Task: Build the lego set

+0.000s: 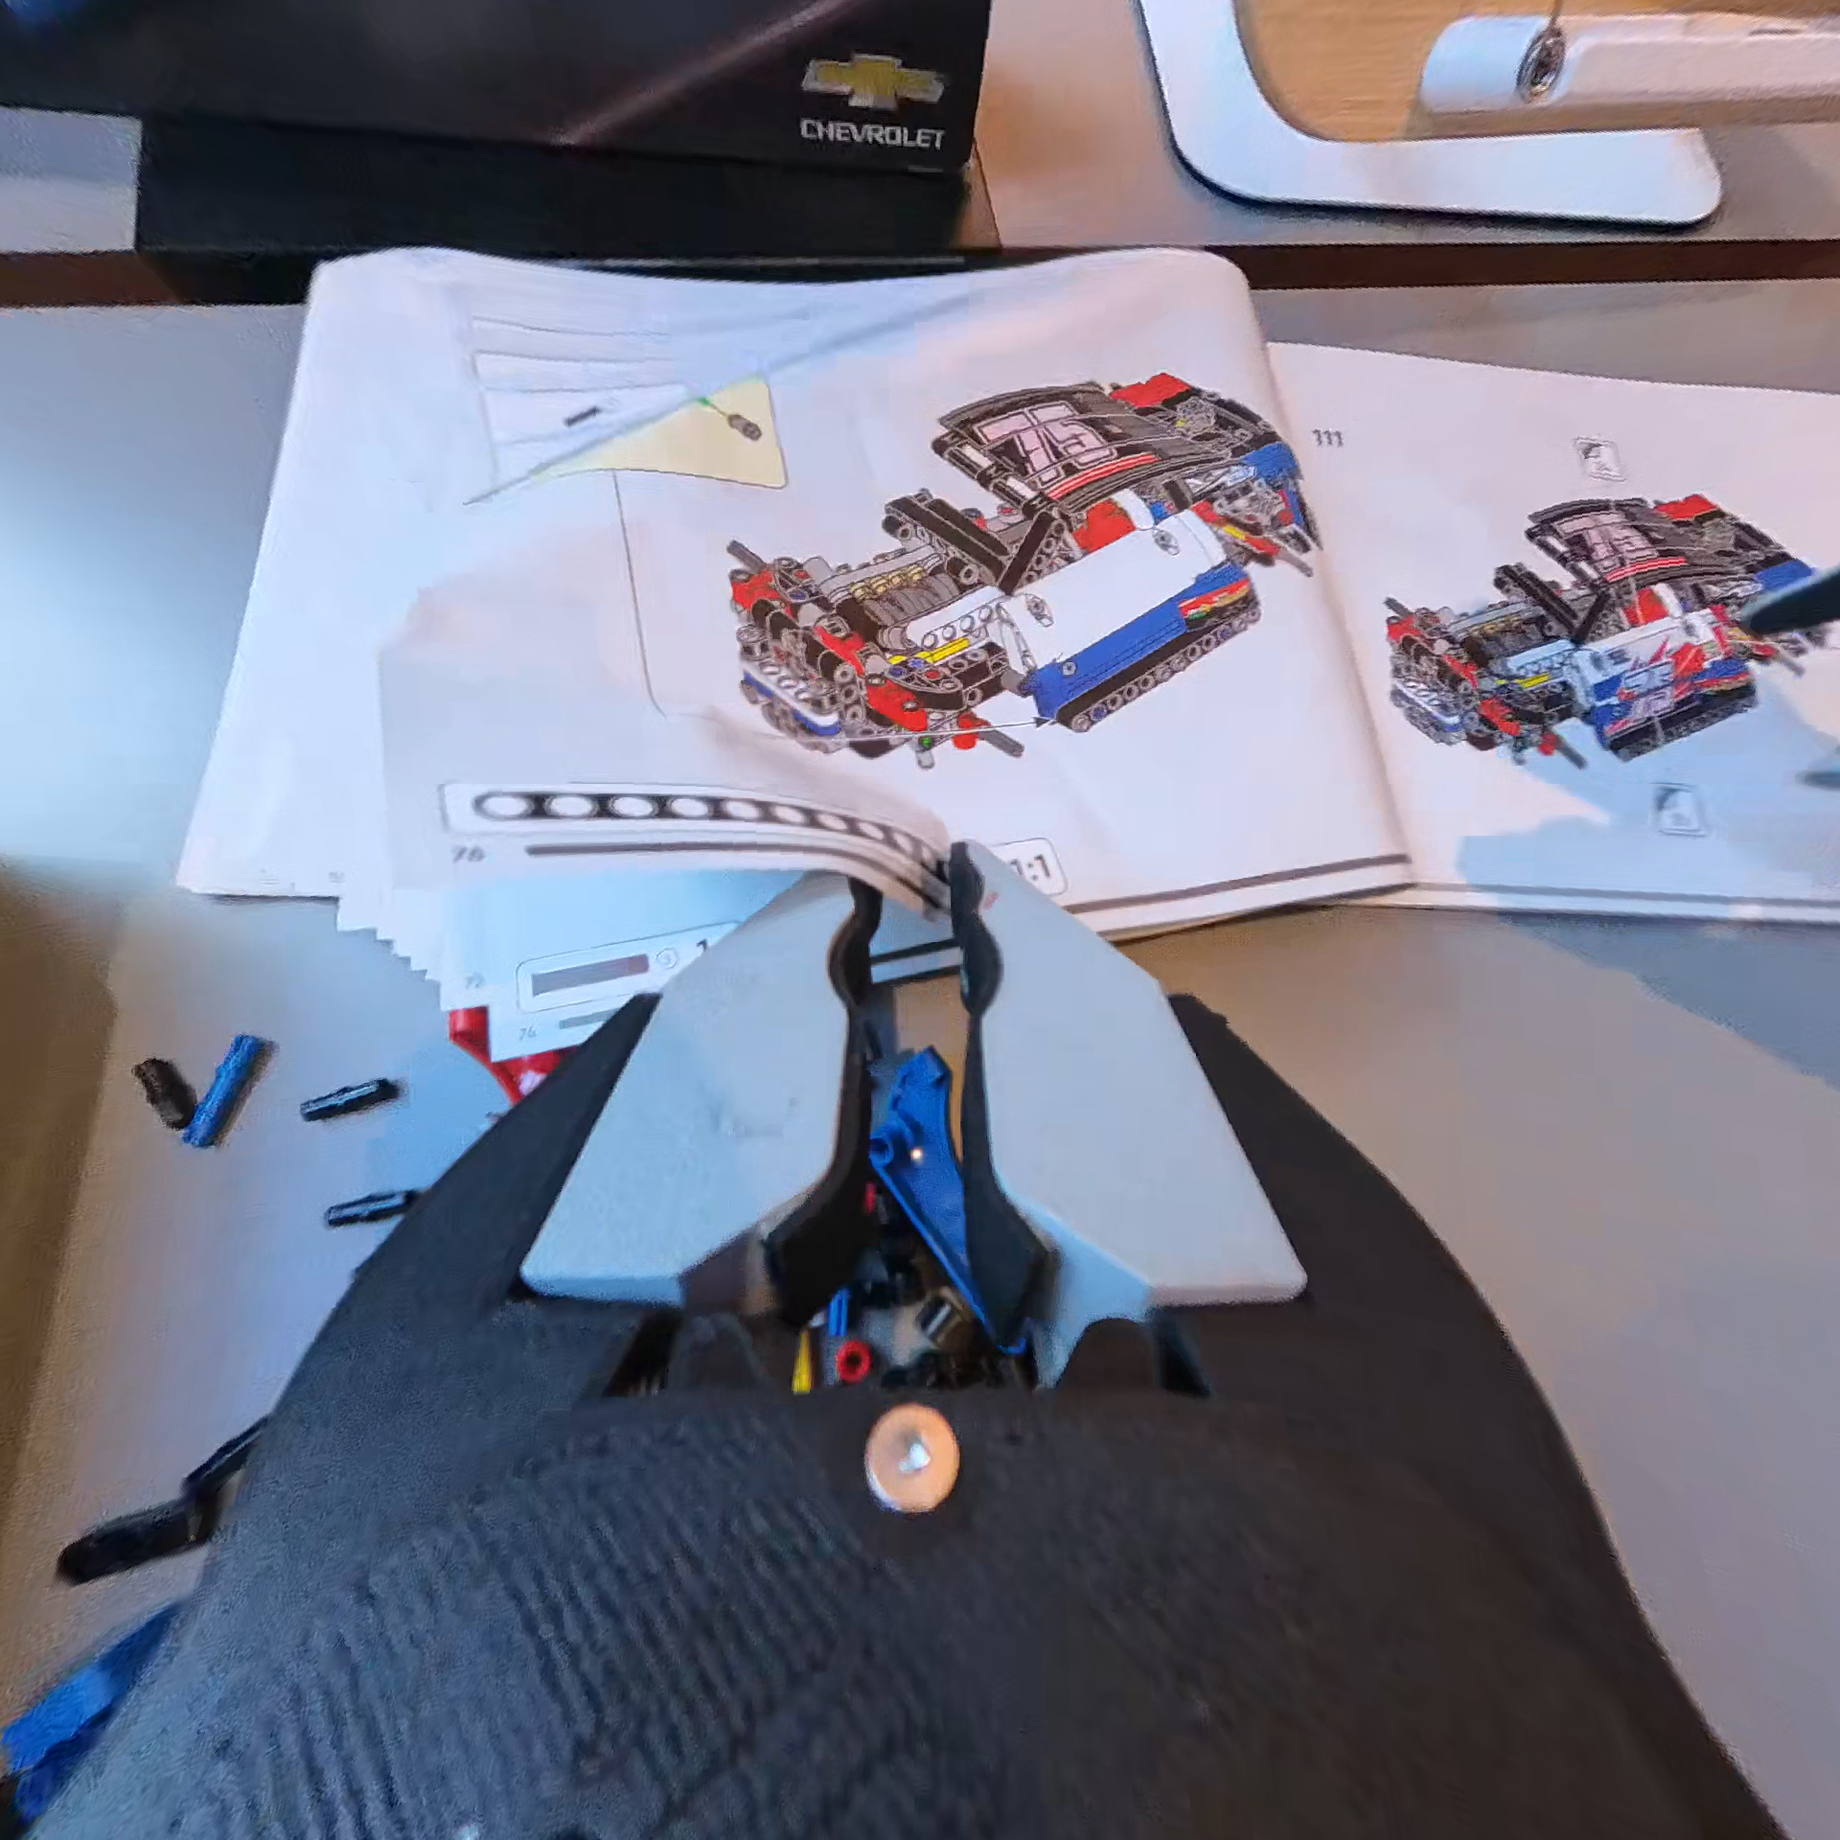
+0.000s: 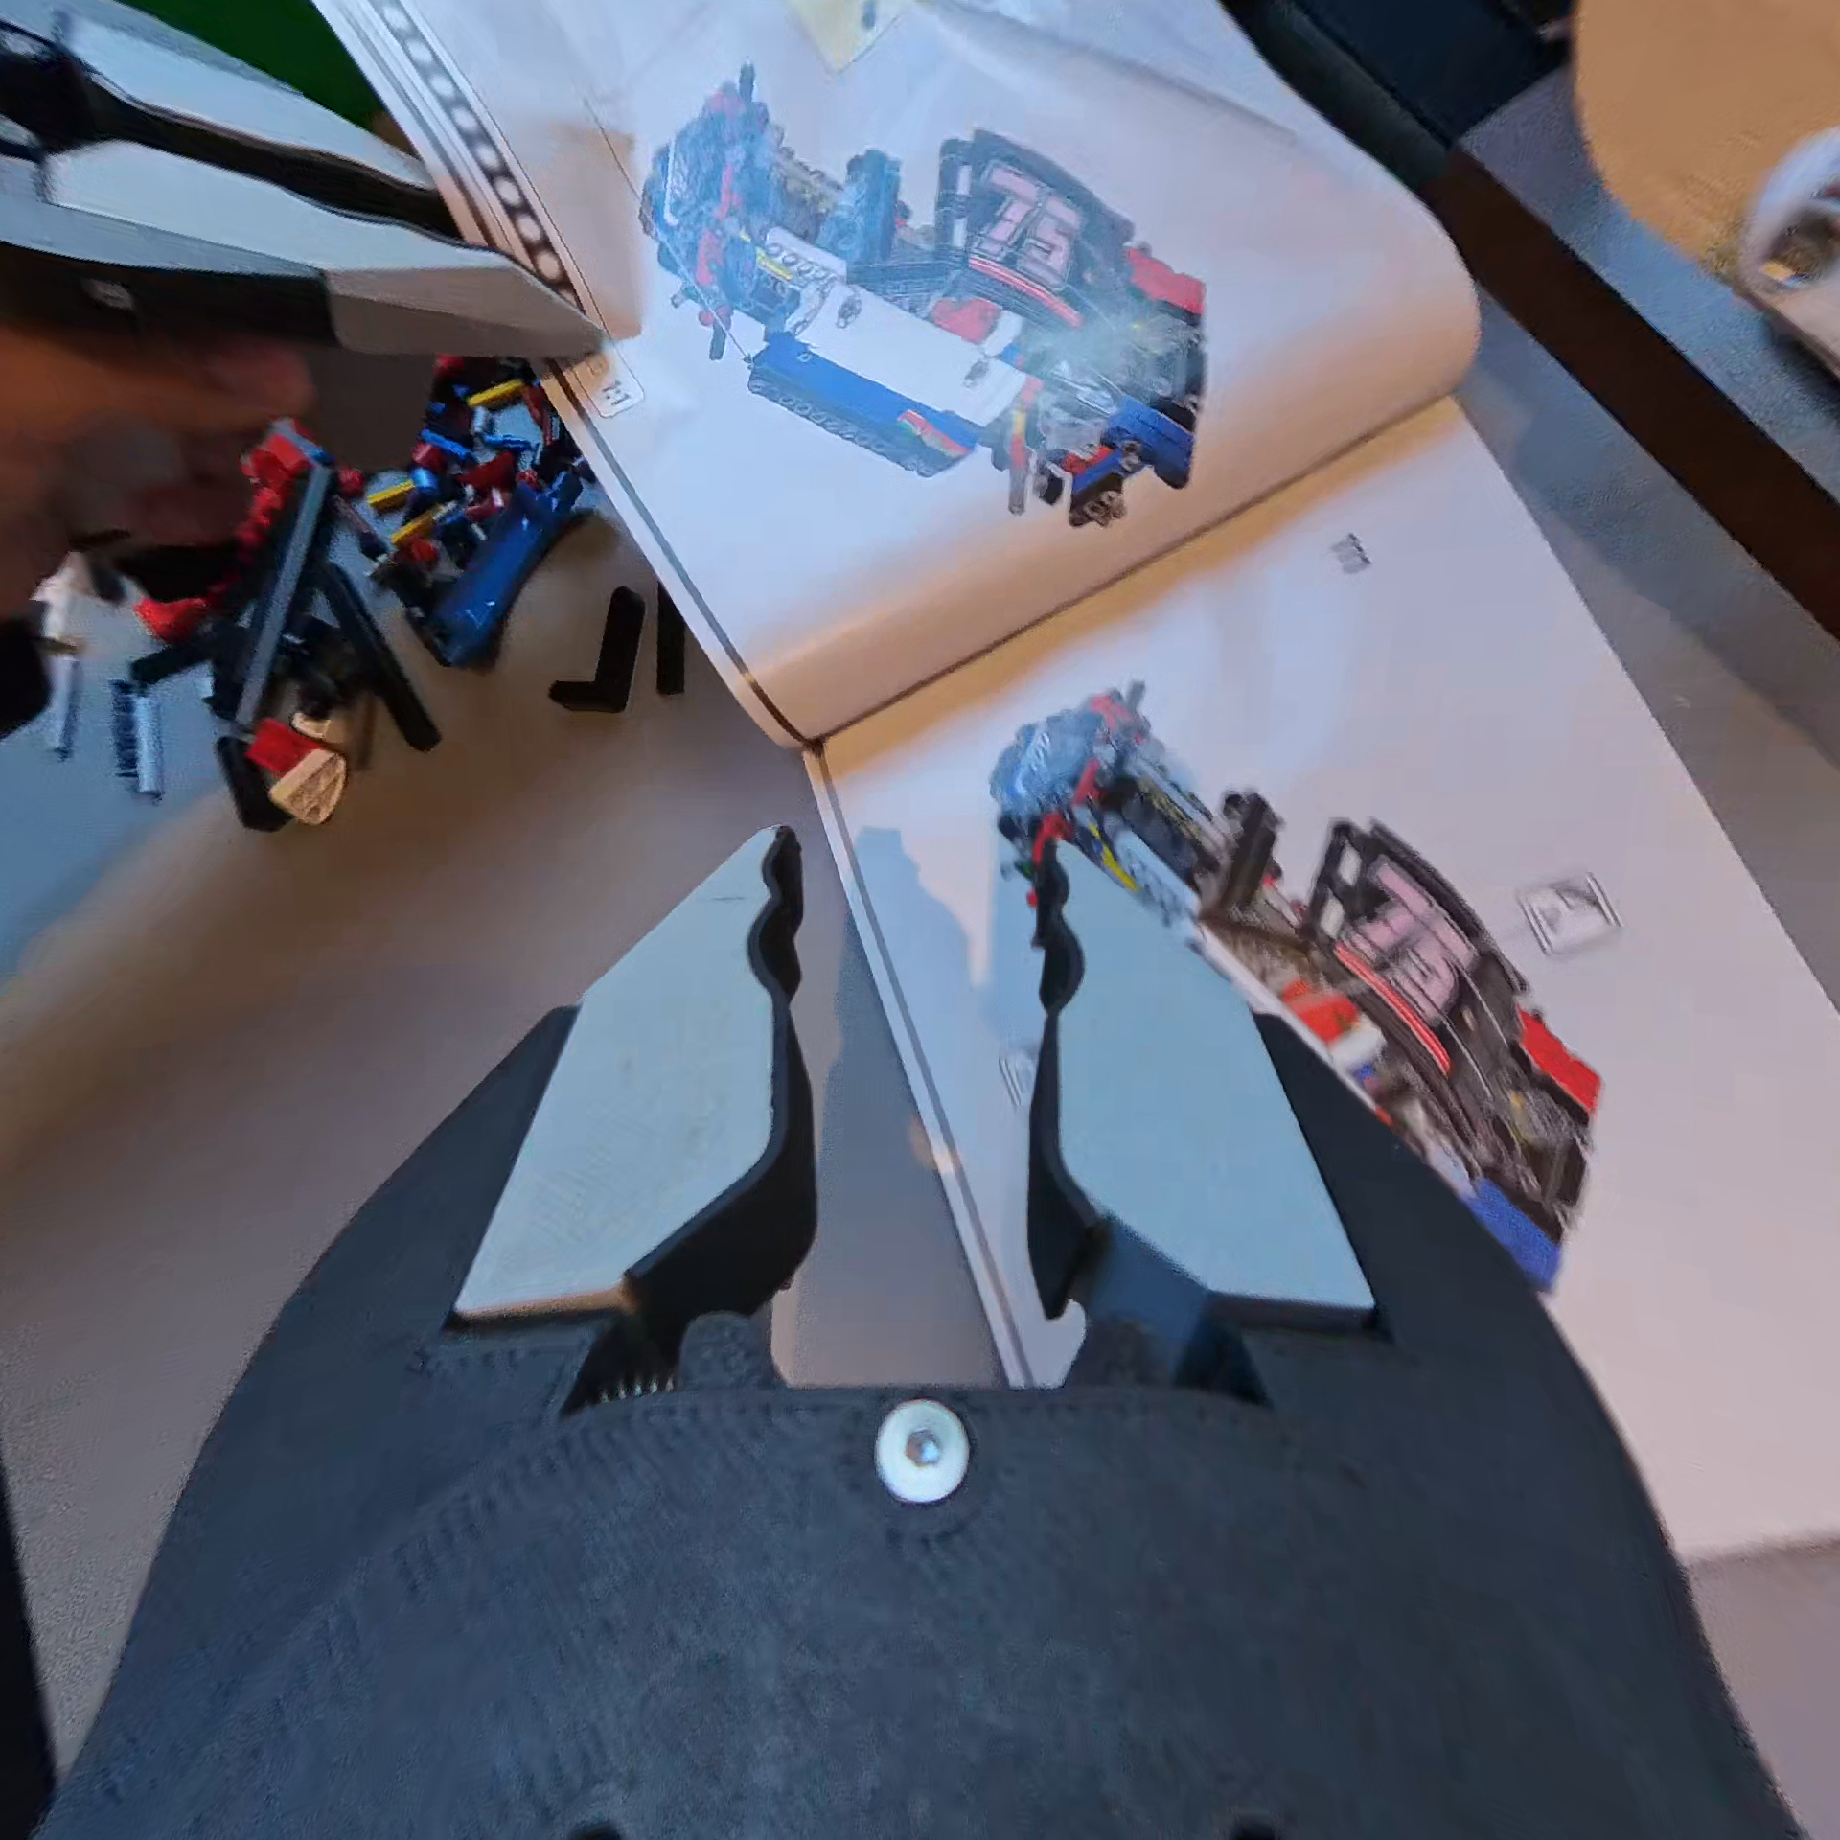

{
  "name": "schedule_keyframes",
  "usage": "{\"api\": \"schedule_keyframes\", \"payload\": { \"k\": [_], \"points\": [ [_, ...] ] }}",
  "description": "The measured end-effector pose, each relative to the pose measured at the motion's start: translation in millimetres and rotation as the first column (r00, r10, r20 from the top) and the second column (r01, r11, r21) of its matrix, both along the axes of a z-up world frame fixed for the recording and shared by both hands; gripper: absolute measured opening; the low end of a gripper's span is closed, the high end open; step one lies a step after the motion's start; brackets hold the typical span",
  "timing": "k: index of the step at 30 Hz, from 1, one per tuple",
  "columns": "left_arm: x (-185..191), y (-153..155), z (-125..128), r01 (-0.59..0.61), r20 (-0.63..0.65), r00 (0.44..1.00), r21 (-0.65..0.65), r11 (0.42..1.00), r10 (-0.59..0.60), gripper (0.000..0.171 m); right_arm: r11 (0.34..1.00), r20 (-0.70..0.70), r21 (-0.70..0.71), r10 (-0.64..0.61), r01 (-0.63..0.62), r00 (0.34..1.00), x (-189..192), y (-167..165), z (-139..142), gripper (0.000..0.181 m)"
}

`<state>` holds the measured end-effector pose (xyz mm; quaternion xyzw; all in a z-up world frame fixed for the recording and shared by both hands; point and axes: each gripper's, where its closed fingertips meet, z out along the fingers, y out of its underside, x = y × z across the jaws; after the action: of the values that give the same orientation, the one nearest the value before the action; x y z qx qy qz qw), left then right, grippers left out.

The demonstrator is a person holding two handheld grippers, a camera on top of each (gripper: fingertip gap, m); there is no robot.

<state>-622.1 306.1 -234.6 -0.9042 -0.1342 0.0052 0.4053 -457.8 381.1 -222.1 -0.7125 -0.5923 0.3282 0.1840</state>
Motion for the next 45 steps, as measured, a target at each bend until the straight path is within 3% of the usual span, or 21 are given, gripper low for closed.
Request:
{"api": "schedule_keyframes", "payload": {
  "k": [2, 4, 7, 14, 19, 21, 25, 27, 29, 37, 45],
  "points": [
    [-8, -7, 6, -0.028, -0.039, 0.999, 0.009, 1.0, 0.029, 0.019, 0.999, 0.029, 0.043, 0.011, -0.012, 1.0, -23, -2, -11, 0.046],
    [-14, -17, 5, -0.07, -0.033, 0.997, -0.008, 0.998, 0.07, 0.042, 0.996, 0.057, 0.083, 0.013, -0.017, 0.998, -46, -1, -22, 0.044],
    [-19, -34, 6, -0.1, -0.009, 0.995, -0.004, 0.995, 0.1, 0.055, 0.994, 0.09, 0.094, 0.039, -0.048, 0.995, -75, -6, -37, 0.042],
    [-8, -54, 36, -0.062, -0.105, 0.991, 0.153, 0.986, 0.078, 0.062, 0.968, 0.125, 0.224, 0.09, -0.117, 0.988, -103, -5, -34, 0.034],
    [12, -52, 24, 0.016, -0.147, 0.989, 0.149, 0.989, 0.006, 0.061, 0.932, 0.057, 0.322, 0.156, -0.166, 0.986, -125, -6, -23, 0.031],
    [14, -51, 17, 0.028, -0.146, 0.989, 0.148, 0.989, -0.006, 0.061, 0.917, 0.138, 0.338, 0.175, -0.213, 0.975, -128, -11, -38, 0.032],
    [13, -51, 11, 0.032, -0.163, 0.987, 0.149, 0.988, -0.007, 0.06, 0.855, 0.221, 0.428, 0.216, -0.293, 0.951, -133, -17, -51, 0.017],
    [12, -51, 10, 0.03, -0.152, 0.988, 0.162, 0.986, -0.005, 0.059, 0.79, 0.28, 0.506, 0.228, -0.345, 0.933, -133, -12, -52, 0.0],
    [13, -50, 8, 0.033, -0.133, 0.991, 0.17, 0.985, -0.011, 0.058, 0.711, 0.354, 0.56, 0.259, -0.425, 0.899, -130, -11, -55, 0.0],
    [11, -50, 9, 0.036, -0.145, 0.989, 0.194, 0.98, -0.007, 0.056, 0.519, 0.515, 0.619, 0.299, -0.589, 0.804, -114, -7, -58, 0.0],
    [16, -49, -1, 0.063, -0.172, 0.985, 0.169, 0.984, -0.033, 0.057, 0.625, 0.457, 0.591, 0.261, -0.51, 0.85, -79, 7, -56, 0.0]
  ]
}}
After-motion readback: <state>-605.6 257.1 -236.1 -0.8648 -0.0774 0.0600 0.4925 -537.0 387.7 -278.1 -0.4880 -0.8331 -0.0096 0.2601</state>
